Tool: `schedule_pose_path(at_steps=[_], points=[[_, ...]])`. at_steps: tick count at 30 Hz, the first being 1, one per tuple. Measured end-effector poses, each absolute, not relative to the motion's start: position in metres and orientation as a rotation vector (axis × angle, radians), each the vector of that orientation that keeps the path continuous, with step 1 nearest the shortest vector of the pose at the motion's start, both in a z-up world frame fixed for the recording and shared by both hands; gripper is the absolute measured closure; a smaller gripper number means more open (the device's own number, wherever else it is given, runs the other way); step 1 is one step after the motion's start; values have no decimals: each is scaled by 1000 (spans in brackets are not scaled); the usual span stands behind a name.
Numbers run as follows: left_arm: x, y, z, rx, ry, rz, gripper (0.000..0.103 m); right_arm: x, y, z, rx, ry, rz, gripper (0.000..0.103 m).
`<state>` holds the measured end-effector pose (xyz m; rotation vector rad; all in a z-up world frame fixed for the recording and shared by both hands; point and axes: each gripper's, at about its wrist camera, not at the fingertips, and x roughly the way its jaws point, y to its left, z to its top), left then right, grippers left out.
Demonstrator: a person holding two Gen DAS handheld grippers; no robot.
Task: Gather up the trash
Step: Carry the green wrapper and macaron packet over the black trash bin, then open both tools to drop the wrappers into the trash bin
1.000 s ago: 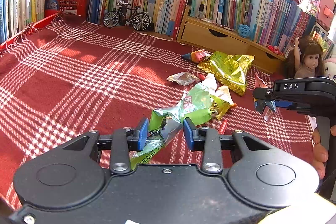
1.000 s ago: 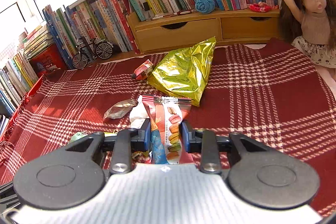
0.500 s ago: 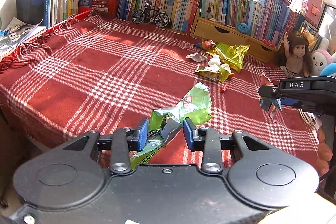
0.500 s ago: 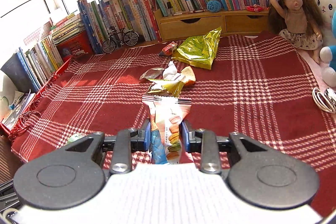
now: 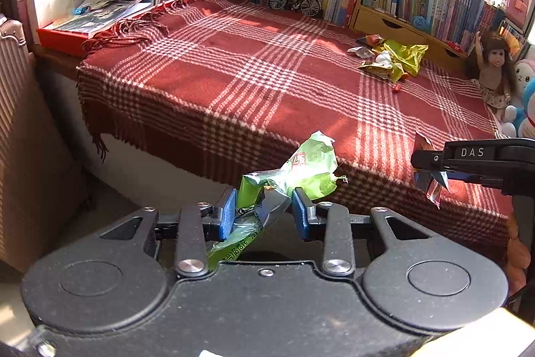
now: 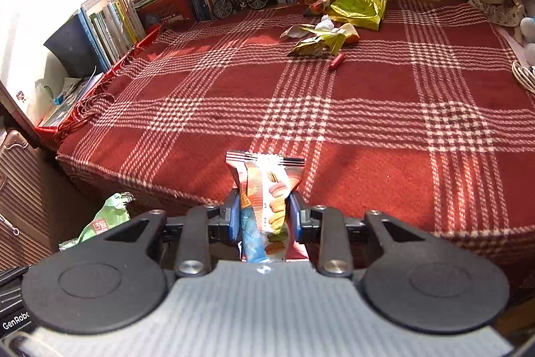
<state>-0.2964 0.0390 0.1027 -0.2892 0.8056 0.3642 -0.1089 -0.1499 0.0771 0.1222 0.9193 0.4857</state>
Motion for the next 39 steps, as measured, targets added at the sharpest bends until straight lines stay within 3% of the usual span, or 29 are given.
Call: schedule_pose_path(at_steps=[14, 29, 39], points=[[-364, 36, 5, -378, 982, 493, 69, -182, -115, -10, -3, 1095, 692, 68], [-359, 30, -151, -442, 1136, 553, 69, -199, -93, -148, -122, 1239, 752, 68], [-349, 31, -204, -492, 1185, 581, 69, -193, -92, -193, -149, 1273, 749, 67]])
